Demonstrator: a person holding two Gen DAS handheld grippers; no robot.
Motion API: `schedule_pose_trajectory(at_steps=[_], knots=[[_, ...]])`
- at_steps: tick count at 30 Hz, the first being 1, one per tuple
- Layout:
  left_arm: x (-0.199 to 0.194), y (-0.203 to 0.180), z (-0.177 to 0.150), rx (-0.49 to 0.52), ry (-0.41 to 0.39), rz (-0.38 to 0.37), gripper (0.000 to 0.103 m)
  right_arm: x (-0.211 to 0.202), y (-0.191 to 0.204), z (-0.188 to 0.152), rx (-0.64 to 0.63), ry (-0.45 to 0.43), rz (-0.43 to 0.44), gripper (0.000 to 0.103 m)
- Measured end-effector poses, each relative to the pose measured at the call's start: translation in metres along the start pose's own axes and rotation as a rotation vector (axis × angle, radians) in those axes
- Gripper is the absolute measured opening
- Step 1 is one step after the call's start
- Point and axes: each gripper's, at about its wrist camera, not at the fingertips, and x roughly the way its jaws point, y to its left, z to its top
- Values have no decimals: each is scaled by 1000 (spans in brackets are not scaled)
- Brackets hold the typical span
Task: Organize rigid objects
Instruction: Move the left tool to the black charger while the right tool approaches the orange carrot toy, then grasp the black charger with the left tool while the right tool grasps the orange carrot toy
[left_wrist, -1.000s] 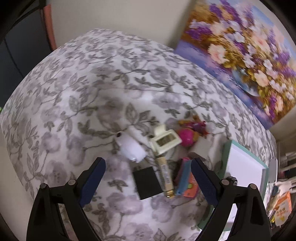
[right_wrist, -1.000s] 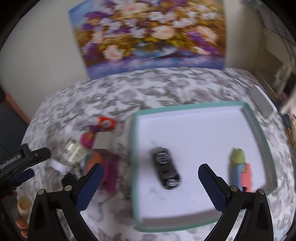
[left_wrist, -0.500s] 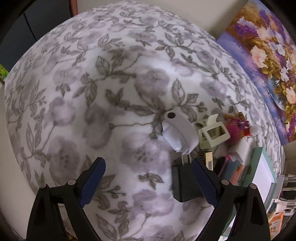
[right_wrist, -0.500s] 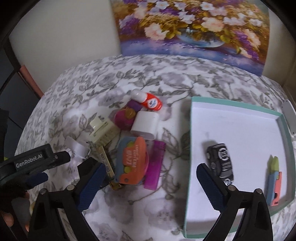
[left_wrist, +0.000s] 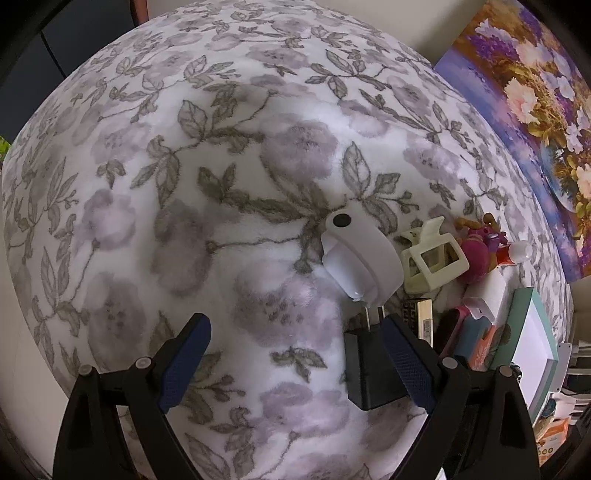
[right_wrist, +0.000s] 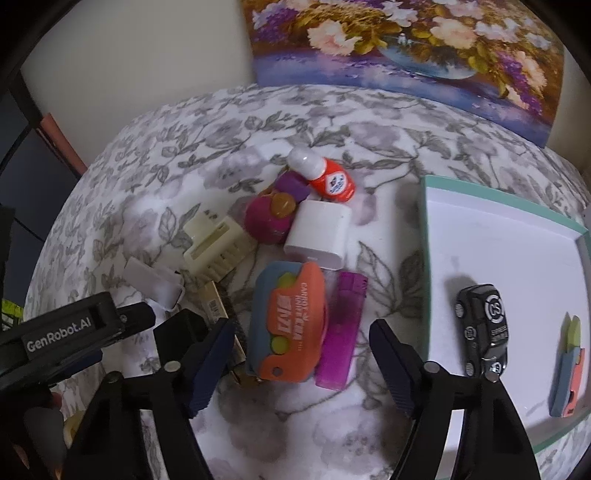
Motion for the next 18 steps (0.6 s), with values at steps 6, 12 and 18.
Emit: schedule_pose_trajectory(at_steps=[6,12,18], knots=[[1,0,0,-12,3,-21,94,10,8,-1,-28,17,-8,62],[3,0,0,-14,15,-36,94,15,11,0,-38,15,-19,52],[5,-6,-1,-3,32,-69,94,15,13,0,-48,11,-27,49]])
